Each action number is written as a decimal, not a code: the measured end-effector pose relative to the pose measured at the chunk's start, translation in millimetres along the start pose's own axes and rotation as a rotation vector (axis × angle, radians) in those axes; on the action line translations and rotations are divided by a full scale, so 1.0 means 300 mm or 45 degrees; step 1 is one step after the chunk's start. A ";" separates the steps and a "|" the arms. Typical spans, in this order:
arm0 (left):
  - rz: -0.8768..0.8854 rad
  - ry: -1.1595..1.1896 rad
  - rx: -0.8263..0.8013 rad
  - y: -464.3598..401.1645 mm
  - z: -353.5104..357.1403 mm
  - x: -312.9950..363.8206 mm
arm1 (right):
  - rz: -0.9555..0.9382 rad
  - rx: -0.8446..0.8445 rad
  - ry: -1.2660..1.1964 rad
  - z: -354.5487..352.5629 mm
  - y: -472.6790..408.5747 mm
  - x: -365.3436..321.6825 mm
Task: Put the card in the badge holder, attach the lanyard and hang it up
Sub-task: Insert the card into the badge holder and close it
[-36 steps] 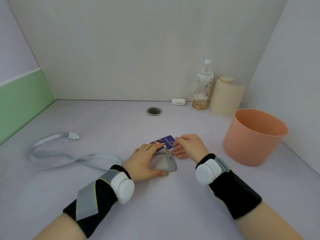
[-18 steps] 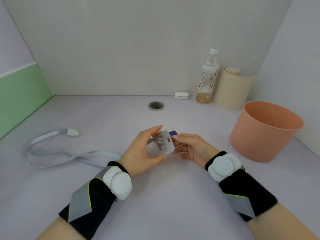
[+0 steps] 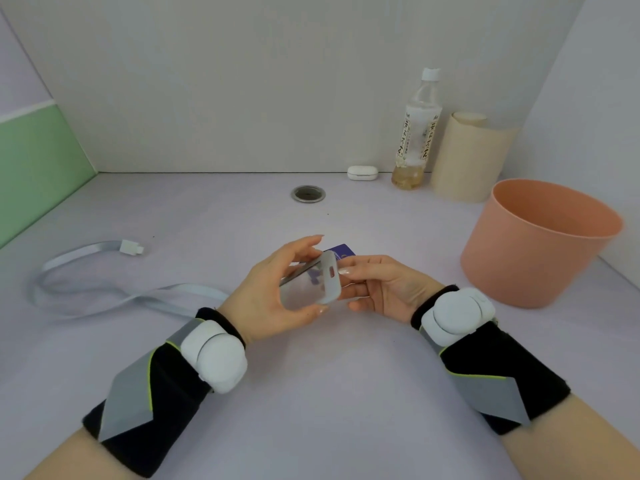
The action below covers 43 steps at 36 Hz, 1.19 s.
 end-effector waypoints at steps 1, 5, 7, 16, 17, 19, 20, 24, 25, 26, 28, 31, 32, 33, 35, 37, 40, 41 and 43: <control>-0.003 0.009 -0.008 0.001 0.004 0.000 | 0.020 -0.017 0.002 0.002 0.000 0.002; -0.005 0.044 -0.032 0.000 0.017 -0.003 | 0.076 -0.084 -0.022 0.007 -0.004 0.012; -0.007 0.074 -0.019 -0.001 0.018 -0.004 | 0.075 -0.094 -0.047 0.007 -0.007 0.013; -0.015 0.141 0.012 0.003 0.024 -0.012 | 0.005 -0.002 -0.029 0.011 -0.008 0.018; -0.011 0.126 -0.001 0.003 0.028 -0.011 | 0.020 -0.011 -0.023 0.014 -0.009 0.021; -0.009 0.101 -0.017 0.001 0.034 -0.012 | 0.042 -0.028 -0.020 0.020 -0.009 0.025; -0.013 0.105 -0.014 0.000 0.034 -0.013 | 0.052 -0.039 -0.026 0.023 -0.009 0.026; -0.014 0.126 0.007 -0.003 0.032 -0.013 | 0.086 -0.051 -0.047 0.028 -0.004 0.020; -0.017 0.130 0.007 -0.002 0.033 -0.013 | 0.093 -0.045 -0.043 0.027 -0.004 0.020; -0.021 0.134 0.006 -0.002 0.034 -0.013 | 0.098 -0.035 -0.038 0.027 -0.004 0.020; -0.024 0.134 0.002 -0.003 0.034 -0.012 | 0.105 -0.012 -0.026 0.025 -0.004 0.019; -0.029 0.134 -0.004 -0.003 0.034 -0.012 | 0.119 0.010 -0.003 0.025 -0.004 0.022; -0.026 0.130 -0.006 -0.003 0.035 -0.012 | 0.120 0.015 0.008 0.026 -0.003 0.022; -0.022 0.124 -0.009 -0.002 0.036 -0.012 | 0.120 0.019 0.022 0.025 -0.004 0.021; -0.017 0.114 -0.015 -0.002 0.038 -0.014 | 0.116 0.039 0.061 0.024 -0.005 0.021; -0.013 0.118 -0.008 -0.002 0.038 -0.015 | 0.107 0.077 0.114 0.021 -0.009 0.020; -0.003 0.158 0.061 -0.002 0.024 -0.016 | 0.081 0.150 0.187 0.014 -0.014 0.020; 0.000 0.175 0.097 -0.003 0.018 -0.017 | 0.076 0.169 0.194 0.012 -0.014 0.019; 0.007 0.207 0.166 -0.001 0.004 -0.017 | 0.067 0.205 0.186 0.008 -0.016 0.019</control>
Point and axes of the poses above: each hand's wrist, its own y-axis away from the middle knuckle, its own z-axis out of the palm, x = y × z, the point moved 4 cm from there along -y, towards the middle knuckle, and after that the axes turned 6 degrees about z, right-handed, at the moved point
